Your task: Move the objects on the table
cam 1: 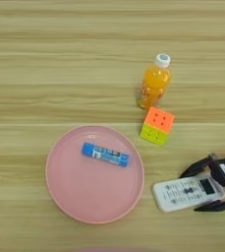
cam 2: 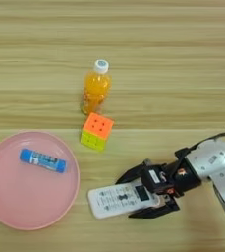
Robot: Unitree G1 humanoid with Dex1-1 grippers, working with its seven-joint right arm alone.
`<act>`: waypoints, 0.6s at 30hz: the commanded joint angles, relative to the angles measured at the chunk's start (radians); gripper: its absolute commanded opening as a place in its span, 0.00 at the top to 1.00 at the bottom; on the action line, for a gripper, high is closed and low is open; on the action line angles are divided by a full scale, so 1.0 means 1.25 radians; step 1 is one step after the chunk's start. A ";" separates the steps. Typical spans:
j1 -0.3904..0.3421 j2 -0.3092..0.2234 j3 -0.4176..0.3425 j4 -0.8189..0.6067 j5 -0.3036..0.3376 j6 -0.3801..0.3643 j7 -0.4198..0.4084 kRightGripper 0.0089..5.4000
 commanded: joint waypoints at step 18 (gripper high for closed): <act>-0.055 0.007 -0.099 -0.120 0.151 0.127 -0.016 0.46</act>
